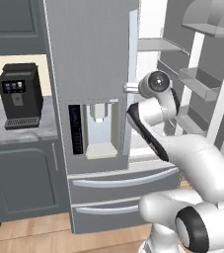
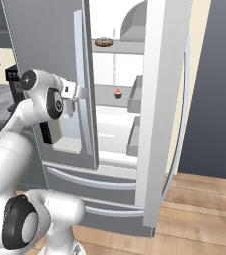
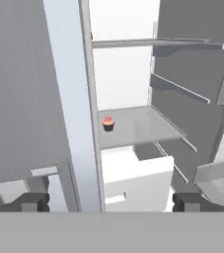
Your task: Take the donut and cupcake from the fridge and place them on the empty tray on the dining counter.
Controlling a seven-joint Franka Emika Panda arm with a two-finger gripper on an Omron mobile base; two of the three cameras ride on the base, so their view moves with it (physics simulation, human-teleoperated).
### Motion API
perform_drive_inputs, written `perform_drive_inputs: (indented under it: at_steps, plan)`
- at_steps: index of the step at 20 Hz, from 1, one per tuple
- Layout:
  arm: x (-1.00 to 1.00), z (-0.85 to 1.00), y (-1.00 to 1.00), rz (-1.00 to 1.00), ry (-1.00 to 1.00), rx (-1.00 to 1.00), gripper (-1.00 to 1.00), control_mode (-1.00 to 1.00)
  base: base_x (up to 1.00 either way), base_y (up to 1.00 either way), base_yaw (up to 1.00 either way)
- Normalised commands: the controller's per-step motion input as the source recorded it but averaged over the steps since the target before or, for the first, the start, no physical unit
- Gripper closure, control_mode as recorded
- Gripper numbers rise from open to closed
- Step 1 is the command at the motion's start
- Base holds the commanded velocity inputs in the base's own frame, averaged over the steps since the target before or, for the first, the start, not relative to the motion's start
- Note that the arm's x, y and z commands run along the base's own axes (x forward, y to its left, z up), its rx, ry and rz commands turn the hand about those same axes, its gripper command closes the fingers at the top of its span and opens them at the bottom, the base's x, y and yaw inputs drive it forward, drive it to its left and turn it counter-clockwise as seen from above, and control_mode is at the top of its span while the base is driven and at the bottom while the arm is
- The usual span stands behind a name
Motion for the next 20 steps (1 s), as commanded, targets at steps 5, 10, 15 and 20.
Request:
perform_drive_inputs:
  at_steps: [5, 10, 15, 20]
  plan:
    - [0.97, 0.00, 0.29, 0.14, 0.13, 0.00, -1.00, -1.00, 0.00, 0.00, 0.00]
    - [0.87, 0.00, -0.10, -0.03, 0.18, 0.00, -1.00, -1.00, 0.00, 0.00, 0.00]
    - [1.00, -0.06, 0.03, -0.01, 0.07, 0.00, -1.00, -1.00, 0.00, 0.00, 0.00]
    - [0.97, -0.50, 0.02, 0.00, -0.16, 0.00, -1.00, -1.00, 0.00, 0.00, 0.00]
